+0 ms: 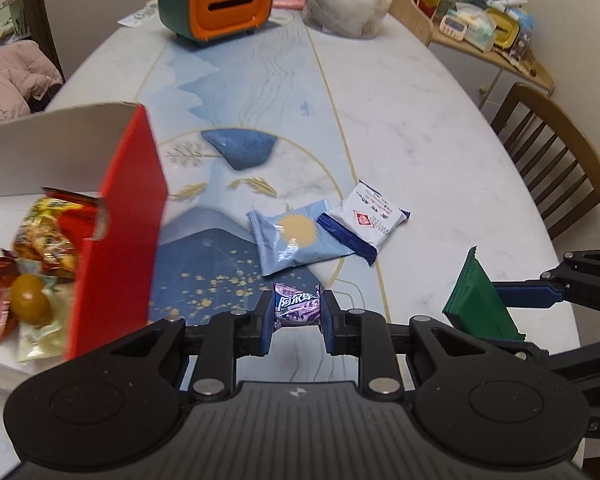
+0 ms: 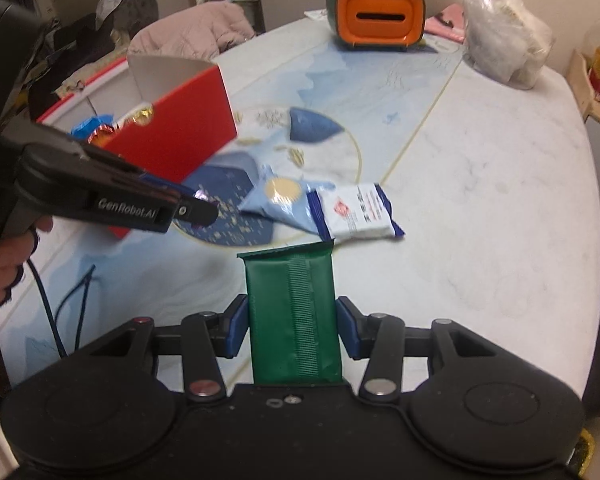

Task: Organize snacks
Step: 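Carry the green packet and purple candy into the white box and open both tools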

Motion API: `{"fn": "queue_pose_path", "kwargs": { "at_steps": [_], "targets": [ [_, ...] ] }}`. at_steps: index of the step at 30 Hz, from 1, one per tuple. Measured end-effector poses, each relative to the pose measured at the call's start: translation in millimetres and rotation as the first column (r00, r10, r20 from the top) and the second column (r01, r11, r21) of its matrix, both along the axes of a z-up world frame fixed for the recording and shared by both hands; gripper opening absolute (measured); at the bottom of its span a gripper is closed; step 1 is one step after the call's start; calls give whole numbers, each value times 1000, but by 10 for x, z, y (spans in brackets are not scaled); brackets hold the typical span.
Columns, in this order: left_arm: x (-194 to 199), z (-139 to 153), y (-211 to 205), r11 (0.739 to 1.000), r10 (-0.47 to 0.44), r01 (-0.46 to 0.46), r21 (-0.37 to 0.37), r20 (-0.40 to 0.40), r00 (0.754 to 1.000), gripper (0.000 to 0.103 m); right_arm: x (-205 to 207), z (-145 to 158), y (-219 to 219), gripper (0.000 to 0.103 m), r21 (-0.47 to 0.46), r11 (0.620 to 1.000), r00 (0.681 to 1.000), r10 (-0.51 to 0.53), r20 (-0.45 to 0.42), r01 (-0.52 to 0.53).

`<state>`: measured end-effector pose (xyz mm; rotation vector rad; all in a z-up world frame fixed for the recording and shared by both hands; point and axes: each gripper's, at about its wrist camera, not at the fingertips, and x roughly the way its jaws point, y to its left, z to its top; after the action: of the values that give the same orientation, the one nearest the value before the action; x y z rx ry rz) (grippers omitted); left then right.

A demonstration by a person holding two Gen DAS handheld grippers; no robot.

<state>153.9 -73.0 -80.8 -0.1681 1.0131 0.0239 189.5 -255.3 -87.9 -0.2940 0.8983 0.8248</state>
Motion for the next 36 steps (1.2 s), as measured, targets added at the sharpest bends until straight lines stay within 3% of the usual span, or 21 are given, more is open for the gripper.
{"fn": "queue_pose_path", "kwargs": {
  "at_steps": [8, 19, 36],
  "targets": [
    [-376, 338, 327, 1000, 9, -9, 1, 59, 998, 23, -265, 348, 261, 45, 22, 999, 999, -44, 13, 43],
    [-870, 710, 844, 1000, 26, -23, -19, 123, 992, 23, -675, 750, 791, 45, 58, 998, 997, -29, 69, 25],
    [-1202, 909, 1852, 989, 136, -144, 33, 169, 976, 23, -862, 946, 1775, 45, 58, 998, 991, 16, 136, -24]
  ]
}}
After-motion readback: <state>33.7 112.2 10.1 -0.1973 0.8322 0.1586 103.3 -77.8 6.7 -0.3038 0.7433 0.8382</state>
